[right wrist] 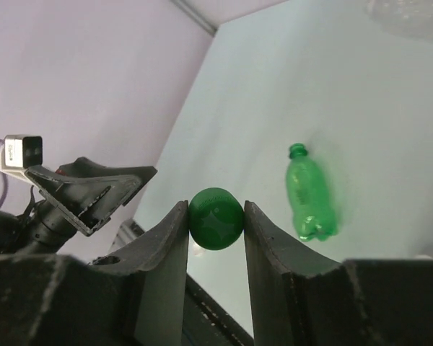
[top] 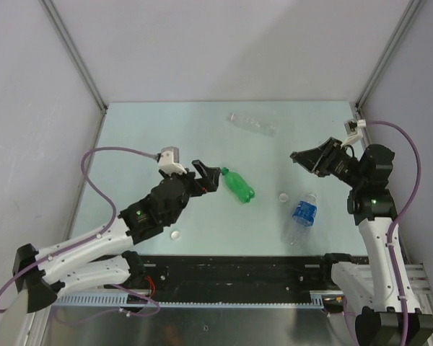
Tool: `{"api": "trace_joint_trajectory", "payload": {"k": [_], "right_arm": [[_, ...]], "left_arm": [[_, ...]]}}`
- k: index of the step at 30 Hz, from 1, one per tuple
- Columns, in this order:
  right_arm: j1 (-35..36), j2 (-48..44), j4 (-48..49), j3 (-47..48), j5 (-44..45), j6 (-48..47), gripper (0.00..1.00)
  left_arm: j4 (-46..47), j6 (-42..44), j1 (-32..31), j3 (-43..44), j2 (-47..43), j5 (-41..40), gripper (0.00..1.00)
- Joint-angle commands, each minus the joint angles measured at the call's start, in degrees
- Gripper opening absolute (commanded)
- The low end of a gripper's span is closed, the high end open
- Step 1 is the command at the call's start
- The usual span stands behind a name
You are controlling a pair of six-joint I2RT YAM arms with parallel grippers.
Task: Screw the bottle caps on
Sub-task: Pick up the plastic bottle at the center of the board.
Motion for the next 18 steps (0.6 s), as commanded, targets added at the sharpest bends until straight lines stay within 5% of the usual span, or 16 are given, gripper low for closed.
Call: {"api": "trace_joint_trajectory", "payload": {"k": [1,9,18], "right_arm": [[-0.87,-1.69,-5.19,1.96,7.41,-5.92,0.28],[-1.01,-3.69,-11.13,3.04,13.92,-10.31,0.30],[-1.12,-2.99,-14.73,3.00,16.01,-12.76,0.31]], "left_arm": [[-5.96,-13.11,3.92,2.99,4.85,5.03,0.99],[-5.85,-16.92,13.87,13.76,27.35,31.95,0.99],[-5.88,-23.10,14.09,19.10,41.93,40.91,1.00]]}}
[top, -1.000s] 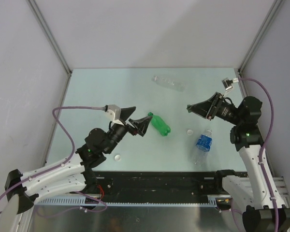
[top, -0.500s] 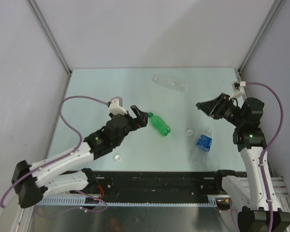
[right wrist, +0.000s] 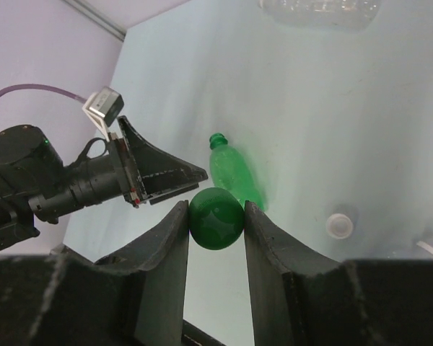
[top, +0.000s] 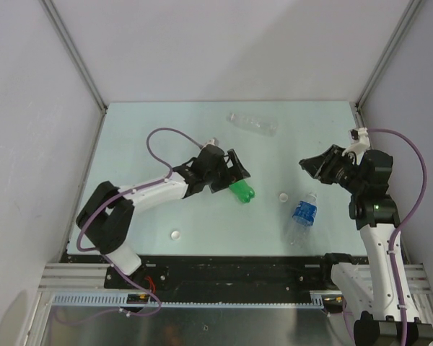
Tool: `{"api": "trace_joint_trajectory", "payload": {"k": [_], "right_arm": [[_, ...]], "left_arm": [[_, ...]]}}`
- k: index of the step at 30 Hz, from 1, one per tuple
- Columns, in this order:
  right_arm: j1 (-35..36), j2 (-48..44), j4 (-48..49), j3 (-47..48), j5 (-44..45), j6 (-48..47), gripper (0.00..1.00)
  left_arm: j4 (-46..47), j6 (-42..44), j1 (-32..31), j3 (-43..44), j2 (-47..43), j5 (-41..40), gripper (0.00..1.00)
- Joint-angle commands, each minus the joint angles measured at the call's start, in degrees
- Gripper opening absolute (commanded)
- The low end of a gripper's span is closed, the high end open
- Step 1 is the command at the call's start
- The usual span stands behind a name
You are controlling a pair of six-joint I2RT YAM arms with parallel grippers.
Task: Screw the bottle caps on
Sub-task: Pick up the plastic bottle at the center of the board.
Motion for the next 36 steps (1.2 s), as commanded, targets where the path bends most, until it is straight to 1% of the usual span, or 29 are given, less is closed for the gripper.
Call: {"api": "trace_joint_trajectory", "payload": {"k": [1,7,14,21,24,28,32,36], "right_arm": [[-0.31,0.07,-1.81,2.89,2.42,-2.60,0.31],[-0.31,0.65,-1.91,2.91,3.08,-2.85,0.32],[-0.31,1.29,-2.29,2.91,2.58,-2.88,0.32],[-0.31,1.30,-2.94,2.89,3.12,-3.14,0.32],[-0.31,1.22,-3.27,2.88,3.39,-3.25,0.32],[-0.31,1.14,-3.41,2.91,3.69,-3.36,0.32],[-0.31,0.94,-3.40,2.89,3.71,-3.36,0.32],[-0.31,0.59,-3.49,2.91,3.94,-3.47,0.32]], "left_arm": [[-0.39,-5.47,0.00,0.38,2.58,5.49,0.99],[-0.61,-6.62,-0.48,-2.69,1.95,2.70,0.98],[-0.63,-5.82,-0.49,0.95,7.65,3.84,0.94],[-0.63,-4.41,-0.55,5.76,13.13,3.66,0.85],[-0.57,-4.00,-0.58,6.18,13.86,2.80,0.79],[-0.69,-0.47,-0.63,7.33,14.54,2.38,0.73],[-2.05,4.47,-0.58,10.34,16.76,3.97,0.72],[-6.10,7.54,-0.86,13.29,19.14,4.34,0.71]]}}
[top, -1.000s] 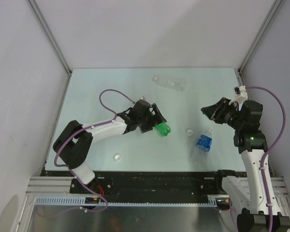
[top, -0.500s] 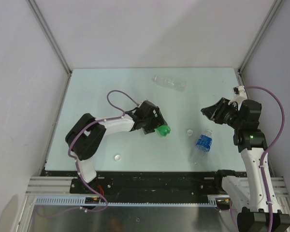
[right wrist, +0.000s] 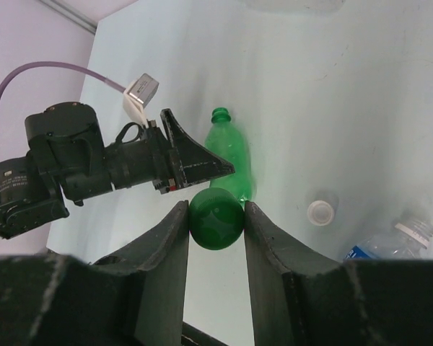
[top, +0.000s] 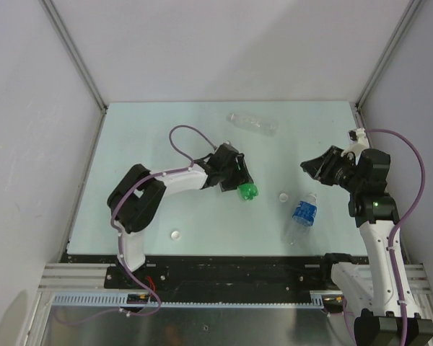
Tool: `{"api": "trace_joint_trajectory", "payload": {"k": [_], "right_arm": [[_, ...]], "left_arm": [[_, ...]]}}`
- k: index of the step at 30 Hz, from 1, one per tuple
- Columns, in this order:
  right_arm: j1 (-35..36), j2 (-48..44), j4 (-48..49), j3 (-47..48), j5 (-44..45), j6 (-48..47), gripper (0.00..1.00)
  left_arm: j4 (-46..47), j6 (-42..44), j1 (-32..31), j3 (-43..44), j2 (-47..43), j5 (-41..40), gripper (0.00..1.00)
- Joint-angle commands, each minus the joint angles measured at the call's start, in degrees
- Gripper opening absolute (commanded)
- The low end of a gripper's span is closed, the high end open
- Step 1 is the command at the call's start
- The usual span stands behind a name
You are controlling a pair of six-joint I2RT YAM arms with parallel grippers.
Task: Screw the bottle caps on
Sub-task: Pick up the plastic bottle at the center of the board.
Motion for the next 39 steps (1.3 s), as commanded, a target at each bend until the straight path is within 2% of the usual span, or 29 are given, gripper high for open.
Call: {"api": "trace_joint_trajectory", "payload": {"k": [1,7,19,21,24,29,32,34,36,39], "right_arm": [[-0.20,-0.94,0.12,2.71,0.82,-1.17,0.32],[-0.20,-0.85,0.09,2.71,0.93,-1.29,0.32],[-0.20,-1.20,-0.35,2.71,1.08,-2.02,0.32],[-0.20,-1.32,-0.44,2.69,1.21,-2.10,0.32],[-0.20,-1.10,-0.49,2.70,0.92,-2.57,0.32],[-0.20,-0.65,-0.02,2.69,-2.06,-3.22,0.32],[-0.16,-0.51,1.54,2.67,-5.63,-1.82,0.32],[-0.04,-0.55,2.58,2.68,-8.51,-1.10,0.32],[0.52,-0.94,3.57,2.71,-10.39,-0.70,0.32],[3.22,-2.03,5.29,2.71,-11.76,-1.05,0.31]], "left_arm": [[-5.07,6.36,-0.70,4.78,2.54,0.48,0.71],[-12.32,10.26,-3.12,10.69,6.04,-2.41,0.70],[-17.85,20.06,-4.12,15.89,9.41,-7.61,0.61],[-18.56,22.16,-4.18,16.48,9.71,-8.00,0.56],[-18.77,26.61,-4.16,18.16,9.51,-6.53,0.39],[-18.07,35.42,-4.47,19.49,3.41,-6.29,0.22],[-13.82,42.07,-4.83,15.85,-3.11,-8.07,0.06],[-7.20,46.39,-4.81,9.71,-8.73,-6.03,0.01],[0.45,51.14,-4.85,2.65,-14.57,0.79,0.00],[12.25,59.42,-4.89,-9.23,-23.30,15.28,0.00]]}}
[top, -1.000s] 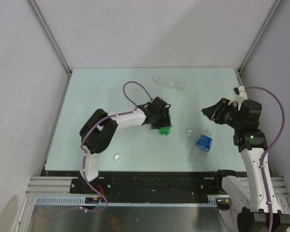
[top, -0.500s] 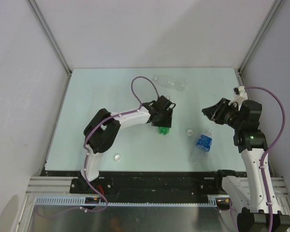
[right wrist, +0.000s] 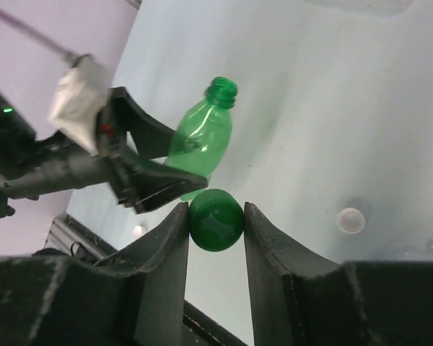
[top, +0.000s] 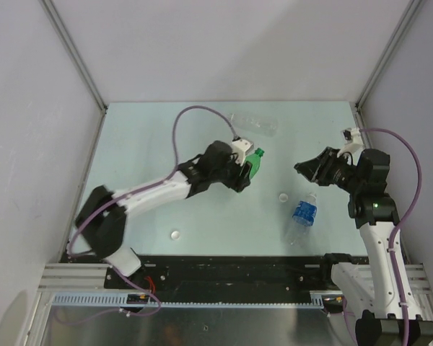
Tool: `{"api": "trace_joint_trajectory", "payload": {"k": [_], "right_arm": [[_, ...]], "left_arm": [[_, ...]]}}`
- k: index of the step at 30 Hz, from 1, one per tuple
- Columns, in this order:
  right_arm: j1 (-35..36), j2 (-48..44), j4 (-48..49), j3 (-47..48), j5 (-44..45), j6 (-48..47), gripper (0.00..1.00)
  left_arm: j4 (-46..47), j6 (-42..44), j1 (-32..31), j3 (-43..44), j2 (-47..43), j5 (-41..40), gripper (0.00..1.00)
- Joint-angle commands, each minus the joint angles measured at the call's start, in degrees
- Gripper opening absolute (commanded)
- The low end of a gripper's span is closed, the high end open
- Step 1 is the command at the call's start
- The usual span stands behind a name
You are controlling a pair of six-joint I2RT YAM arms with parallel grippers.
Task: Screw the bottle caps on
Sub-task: Pick up the plastic bottle at the center of the board, then screw the bottle cap onto the plastic bottle.
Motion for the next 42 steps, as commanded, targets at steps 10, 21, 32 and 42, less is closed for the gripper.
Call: {"api": "trace_joint_trajectory", "payload": {"k": [10,21,32,42], "right_arm": [[21.45,-1.32,-0.18,5.34,-0.30,-12.36,0.29],[25.60,-2.91,-4.55,6.46,-2.63,-18.44,0.32],[27.82,-2.75,0.87,6.47,-6.49,-18.43,0.32],[27.86,-4.07,4.43,6.47,-6.95,-17.60,0.32]], "left_arm": [[22.51,22.33,-0.02,-25.93,-23.43,41.42,0.00],[22.70,25.97,-0.08,-28.99,-31.87,39.23,0.00],[22.60,18.00,-0.12,-27.09,-32.29,32.53,0.00],[22.53,13.91,-0.08,-27.87,-36.54,22.54,0.00]]}}
